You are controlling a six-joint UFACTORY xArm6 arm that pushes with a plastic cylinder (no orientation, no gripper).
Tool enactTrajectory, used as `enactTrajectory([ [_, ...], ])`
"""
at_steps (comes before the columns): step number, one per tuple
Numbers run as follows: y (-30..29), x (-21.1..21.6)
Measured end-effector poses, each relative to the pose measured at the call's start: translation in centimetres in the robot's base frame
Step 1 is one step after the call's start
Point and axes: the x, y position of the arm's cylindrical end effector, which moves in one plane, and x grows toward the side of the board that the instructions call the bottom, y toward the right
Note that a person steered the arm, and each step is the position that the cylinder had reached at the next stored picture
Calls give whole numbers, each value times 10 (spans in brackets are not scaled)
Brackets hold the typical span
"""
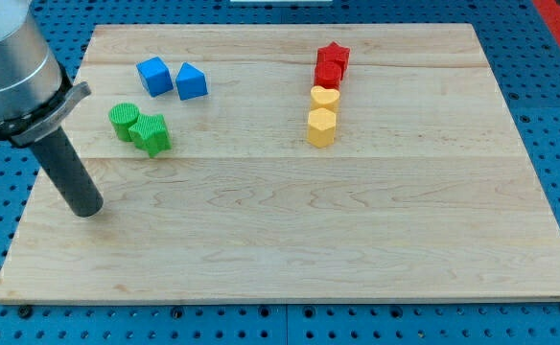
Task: Slide the green star to the yellow hexagon
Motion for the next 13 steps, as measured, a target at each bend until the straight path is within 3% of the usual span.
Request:
enactTrajectory([
  [1,-77,-27],
  [3,-53,-106],
  [4,4,-127],
  [5,131,-125],
  [6,198,-92],
  [9,178,-46],
  [10,90,-14],
  [12,76,-104],
  [13,134,-85],
])
